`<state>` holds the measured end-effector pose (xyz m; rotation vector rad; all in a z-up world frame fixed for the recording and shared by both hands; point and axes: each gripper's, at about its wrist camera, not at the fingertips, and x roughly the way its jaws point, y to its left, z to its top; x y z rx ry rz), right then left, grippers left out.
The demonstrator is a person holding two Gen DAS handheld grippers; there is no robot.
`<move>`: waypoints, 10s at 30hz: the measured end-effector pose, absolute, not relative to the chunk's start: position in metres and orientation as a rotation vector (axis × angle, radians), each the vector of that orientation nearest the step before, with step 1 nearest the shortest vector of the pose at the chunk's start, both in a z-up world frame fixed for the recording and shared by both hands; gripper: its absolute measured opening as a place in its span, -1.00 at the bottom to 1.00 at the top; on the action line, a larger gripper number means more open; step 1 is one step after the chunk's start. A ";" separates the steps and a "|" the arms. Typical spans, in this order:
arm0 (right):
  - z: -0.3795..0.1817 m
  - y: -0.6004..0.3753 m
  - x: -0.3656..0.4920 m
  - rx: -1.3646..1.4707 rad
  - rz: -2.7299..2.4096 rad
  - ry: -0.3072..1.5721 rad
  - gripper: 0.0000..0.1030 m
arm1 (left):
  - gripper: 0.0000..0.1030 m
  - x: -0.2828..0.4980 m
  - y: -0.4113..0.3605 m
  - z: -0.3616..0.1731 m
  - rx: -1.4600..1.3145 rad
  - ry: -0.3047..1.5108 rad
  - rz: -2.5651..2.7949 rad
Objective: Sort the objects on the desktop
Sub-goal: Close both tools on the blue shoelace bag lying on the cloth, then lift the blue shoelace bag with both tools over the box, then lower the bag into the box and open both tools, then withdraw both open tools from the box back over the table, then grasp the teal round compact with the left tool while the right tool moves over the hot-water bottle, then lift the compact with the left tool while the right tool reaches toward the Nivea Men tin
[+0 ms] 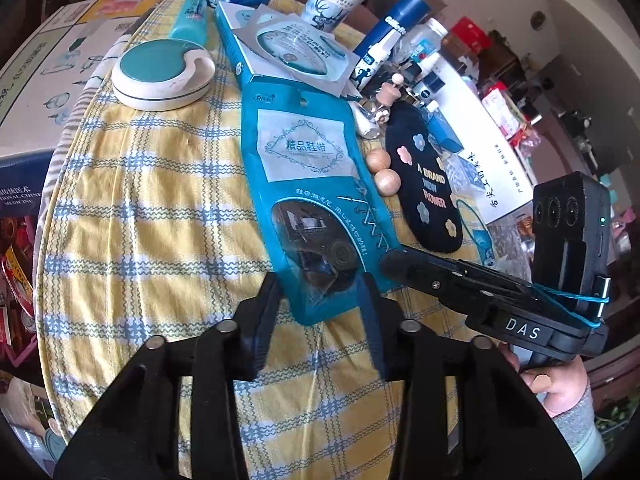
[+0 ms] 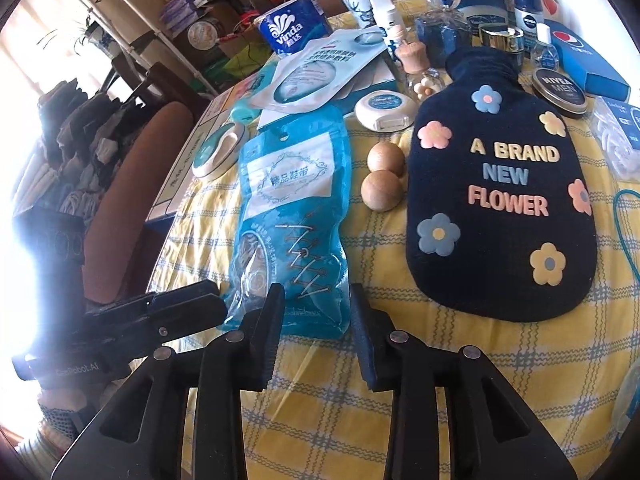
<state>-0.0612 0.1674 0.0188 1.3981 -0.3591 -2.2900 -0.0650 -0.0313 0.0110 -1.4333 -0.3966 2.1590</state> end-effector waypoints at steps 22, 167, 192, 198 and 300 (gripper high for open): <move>0.025 0.186 -0.026 1.446 -2.223 -0.341 -0.37 | -0.15 -0.044 -0.061 0.033 -1.478 -0.381 2.206; 0.156 0.263 -0.028 1.323 -2.675 -0.049 1.00 | 1.00 -0.051 -0.017 0.137 -1.404 -0.104 2.480; 0.046 0.165 -0.080 1.237 -2.544 -0.010 -0.48 | 0.35 -0.089 -0.036 0.064 -1.382 -0.171 2.339; 0.031 0.155 -0.093 1.241 -2.539 0.079 -0.53 | 0.35 -0.105 -0.030 0.057 -1.366 -0.204 2.308; 0.077 0.351 0.023 1.305 -2.862 -0.336 0.32 | 0.56 -0.076 -0.009 0.067 -1.126 -0.120 2.395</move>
